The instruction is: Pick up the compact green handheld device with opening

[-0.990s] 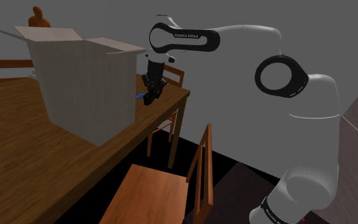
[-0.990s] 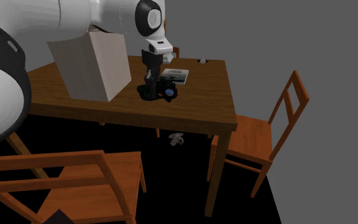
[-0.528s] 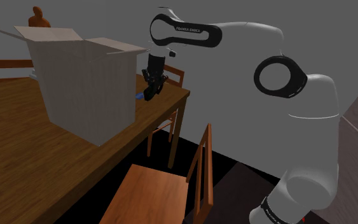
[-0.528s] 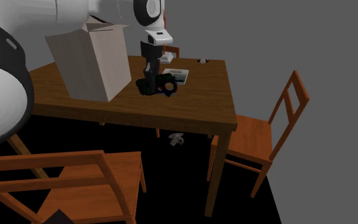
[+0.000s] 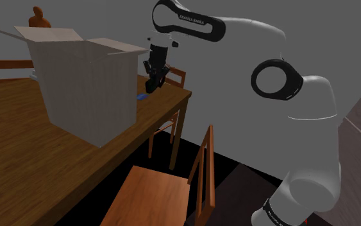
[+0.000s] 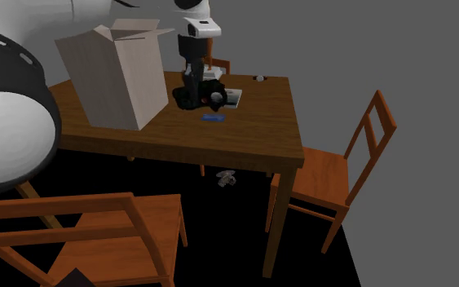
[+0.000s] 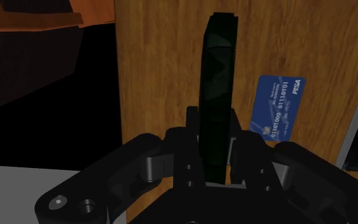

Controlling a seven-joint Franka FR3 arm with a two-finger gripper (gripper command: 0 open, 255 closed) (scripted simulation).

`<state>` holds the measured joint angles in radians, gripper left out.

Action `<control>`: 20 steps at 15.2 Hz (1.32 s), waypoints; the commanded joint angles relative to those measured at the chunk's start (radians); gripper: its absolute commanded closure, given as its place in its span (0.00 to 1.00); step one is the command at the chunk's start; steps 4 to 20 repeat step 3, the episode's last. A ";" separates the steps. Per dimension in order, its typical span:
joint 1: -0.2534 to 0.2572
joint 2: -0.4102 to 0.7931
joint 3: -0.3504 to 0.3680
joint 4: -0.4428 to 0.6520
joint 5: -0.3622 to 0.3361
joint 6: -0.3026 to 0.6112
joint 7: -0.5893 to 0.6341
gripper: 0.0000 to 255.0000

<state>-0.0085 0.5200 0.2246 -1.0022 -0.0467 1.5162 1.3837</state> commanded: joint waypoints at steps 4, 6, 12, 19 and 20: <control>0.005 0.014 0.000 0.052 -0.003 -0.038 0.001 1.00; 0.005 0.014 0.000 0.052 -0.003 -0.038 0.001 1.00; 0.005 0.014 0.000 0.052 -0.003 -0.038 0.001 1.00; 0.005 0.014 0.000 0.052 -0.003 -0.038 0.001 1.00; 0.005 0.014 0.000 0.052 -0.003 -0.038 0.001 1.00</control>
